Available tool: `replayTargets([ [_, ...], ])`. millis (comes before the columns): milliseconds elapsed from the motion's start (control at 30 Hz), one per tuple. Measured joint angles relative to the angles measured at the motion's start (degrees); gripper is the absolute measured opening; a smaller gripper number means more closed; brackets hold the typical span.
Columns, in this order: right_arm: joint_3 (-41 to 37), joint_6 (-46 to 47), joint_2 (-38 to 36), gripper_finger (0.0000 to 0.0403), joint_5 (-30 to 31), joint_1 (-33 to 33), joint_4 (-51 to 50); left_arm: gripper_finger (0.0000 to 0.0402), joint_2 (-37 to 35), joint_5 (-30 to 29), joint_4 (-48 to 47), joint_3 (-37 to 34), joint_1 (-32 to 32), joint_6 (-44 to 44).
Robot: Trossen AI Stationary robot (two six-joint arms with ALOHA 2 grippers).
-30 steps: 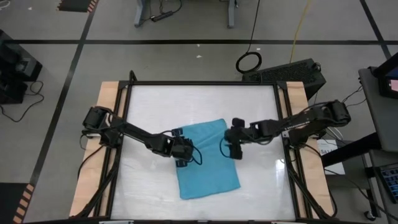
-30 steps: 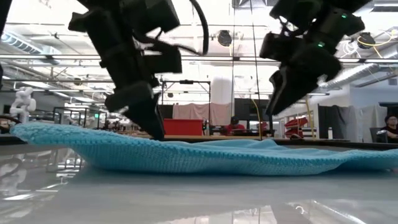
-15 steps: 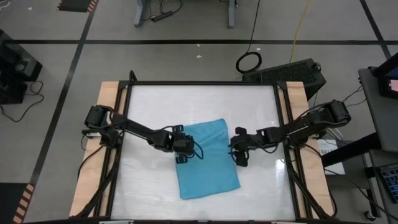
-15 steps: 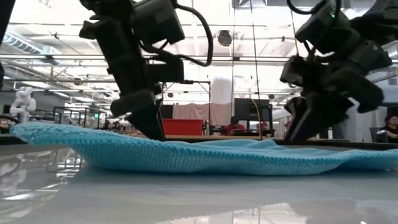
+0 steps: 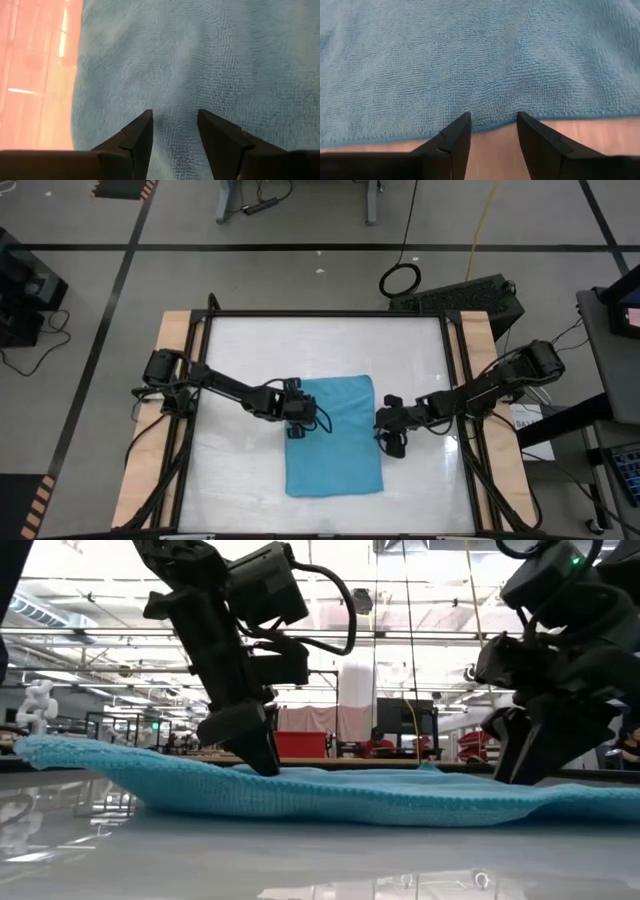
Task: Roll towel
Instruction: Fold the blue microfiber towel
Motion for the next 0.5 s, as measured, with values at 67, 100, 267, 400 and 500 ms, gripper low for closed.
replayTargets([
  [67,0.0,0.6,0.0,0.0153,1.1,0.4,-0.8,0.0164,-0.2,-1.8,-2.2,1.1,0.0,0.2],
  [100,0.1,0.5,0.0,0.0153,1.6,0.6,-1.1,0.0164,-0.6,-2.9,-3.5,1.6,-0.2,0.5],
  [267,1.6,-2.2,-1.5,0.0153,3.7,1.7,-3.0,0.0164,-4.2,-8.6,-4.1,3.6,-2.2,1.8],
  [400,3.4,-5.6,-4.3,0.0153,3.7,2.8,-2.0,0.0164,-8.1,-9.8,-3.3,4.2,-4.1,3.0],
  [500,4.3,-8.0,-5.9,0.0153,3.2,5.3,-1.9,0.0164,-10.6,-5.4,-4.3,4.2,-6.3,2.6],
])
